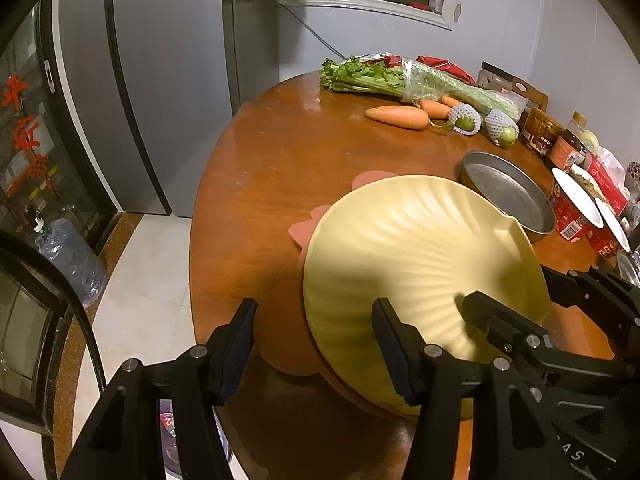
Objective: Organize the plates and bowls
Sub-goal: 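Lower the yellow shell plate onto the pink bowl, open left tool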
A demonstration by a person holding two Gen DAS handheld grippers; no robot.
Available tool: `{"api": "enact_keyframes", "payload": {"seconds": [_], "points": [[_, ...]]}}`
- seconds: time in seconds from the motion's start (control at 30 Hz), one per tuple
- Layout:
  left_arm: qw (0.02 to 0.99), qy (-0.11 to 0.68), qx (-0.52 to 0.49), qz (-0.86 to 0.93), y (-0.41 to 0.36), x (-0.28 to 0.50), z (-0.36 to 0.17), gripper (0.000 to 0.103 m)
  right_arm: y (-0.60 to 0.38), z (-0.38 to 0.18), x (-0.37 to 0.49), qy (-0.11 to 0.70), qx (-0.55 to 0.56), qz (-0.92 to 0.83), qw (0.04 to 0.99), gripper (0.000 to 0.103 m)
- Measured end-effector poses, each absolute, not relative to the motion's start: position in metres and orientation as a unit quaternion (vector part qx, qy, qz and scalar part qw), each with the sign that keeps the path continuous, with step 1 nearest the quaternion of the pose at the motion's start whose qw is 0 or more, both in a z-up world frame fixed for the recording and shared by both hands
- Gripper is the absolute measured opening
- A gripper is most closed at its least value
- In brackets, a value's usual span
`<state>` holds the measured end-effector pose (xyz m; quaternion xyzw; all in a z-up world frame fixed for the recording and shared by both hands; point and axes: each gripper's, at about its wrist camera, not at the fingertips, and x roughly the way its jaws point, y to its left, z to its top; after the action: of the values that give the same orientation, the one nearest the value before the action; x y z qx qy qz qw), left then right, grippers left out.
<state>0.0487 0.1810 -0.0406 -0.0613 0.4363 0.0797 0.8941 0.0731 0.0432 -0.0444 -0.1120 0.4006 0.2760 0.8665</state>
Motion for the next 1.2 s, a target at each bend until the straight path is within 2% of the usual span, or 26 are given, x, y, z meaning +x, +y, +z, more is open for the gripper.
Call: {"api": "enact_keyframes", "payload": {"seconds": [0.3, 0.87, 1.2], "points": [[0.892, 0.440, -0.065, 0.078, 0.177, 0.048, -0.040, 0.058, 0.030, -0.036, 0.077, 0.394, -0.096, 0.264, 0.875, 0.063], [0.917, 0.390, -0.048, 0.076, 0.151, 0.035, 0.011, 0.062, -0.012, -0.002, 0.071, 0.378, -0.052, 0.258, 0.888, 0.064], [0.926, 0.372, -0.023, 0.053, 0.111, 0.062, 0.043, 0.064, -0.056, 0.030, 0.081, 0.363, -0.021, 0.236, 0.901, 0.067]]}}
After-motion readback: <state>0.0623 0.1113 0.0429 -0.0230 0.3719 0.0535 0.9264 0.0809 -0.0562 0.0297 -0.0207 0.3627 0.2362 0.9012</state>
